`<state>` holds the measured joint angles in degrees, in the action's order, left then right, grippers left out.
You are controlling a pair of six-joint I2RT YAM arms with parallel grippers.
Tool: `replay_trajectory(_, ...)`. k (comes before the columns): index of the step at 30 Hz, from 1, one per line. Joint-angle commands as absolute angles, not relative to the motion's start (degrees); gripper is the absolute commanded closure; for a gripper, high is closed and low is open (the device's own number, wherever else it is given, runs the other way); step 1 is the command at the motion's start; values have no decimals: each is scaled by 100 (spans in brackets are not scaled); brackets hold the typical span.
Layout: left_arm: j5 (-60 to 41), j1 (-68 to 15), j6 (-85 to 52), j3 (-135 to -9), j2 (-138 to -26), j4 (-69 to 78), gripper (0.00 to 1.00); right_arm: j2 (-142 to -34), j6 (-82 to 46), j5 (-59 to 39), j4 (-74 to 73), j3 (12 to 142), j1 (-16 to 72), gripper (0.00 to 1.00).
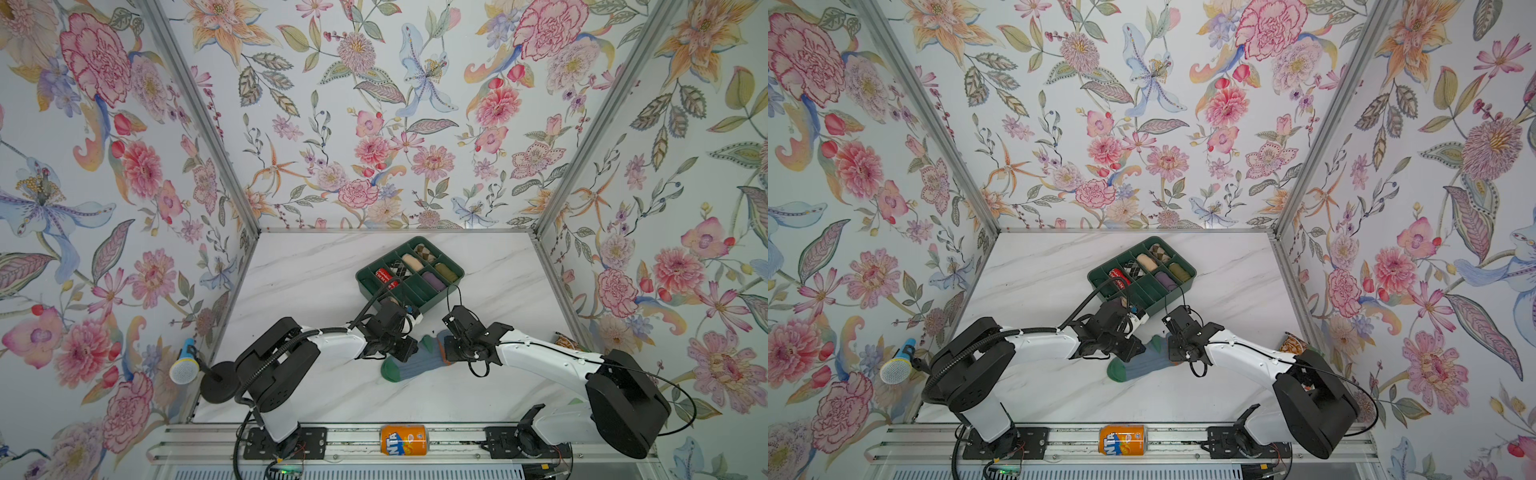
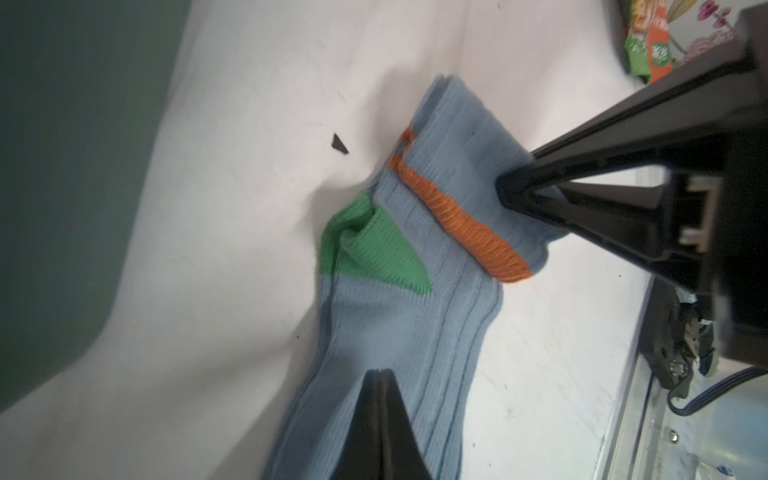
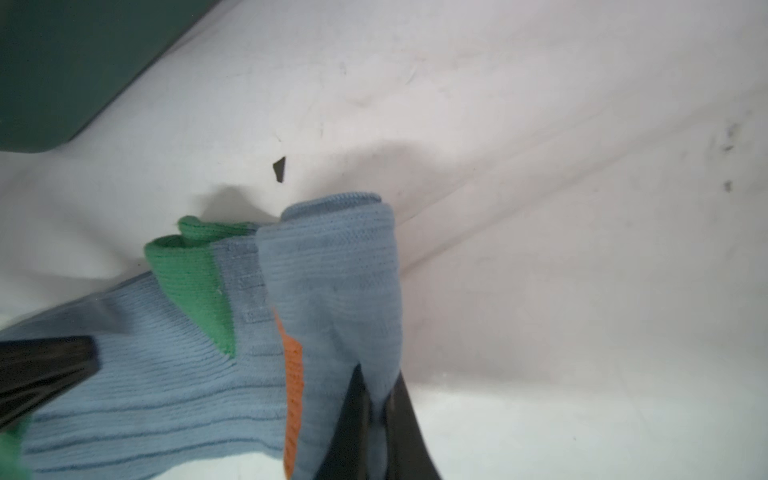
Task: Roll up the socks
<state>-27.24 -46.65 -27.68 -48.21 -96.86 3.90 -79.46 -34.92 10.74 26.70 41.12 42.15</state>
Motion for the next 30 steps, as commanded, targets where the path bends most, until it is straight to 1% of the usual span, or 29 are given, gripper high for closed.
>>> replay_trajectory(1, -2909, -4456, -2745, -4641, -9292, 343, 100, -8057, -3514, 1841, 3244, 4333, 4356, 100)
replay_trajectory(6, -2909, -4258, -2711, -4398, -9121, 342, 100, -8210, -3602, 2349, 3573, 4577, 4624, 100)
replay_trajectory(12, -2969, -4245, -2747, -4255, -9160, 452, 100, -8648, -3726, 2838, 4045, 4910, 4894, 100)
replay_trajectory(27, -3076, -4122, -2756, -4012, -9193, 641, 100, -9700, -3833, 3412, 4648, 5722, 5735, 100)
replay_trajectory(30, -3085, -4107, -2747, -3975, -9196, 659, 100, -9928, -3863, 3515, 4777, 5889, 5883, 94)
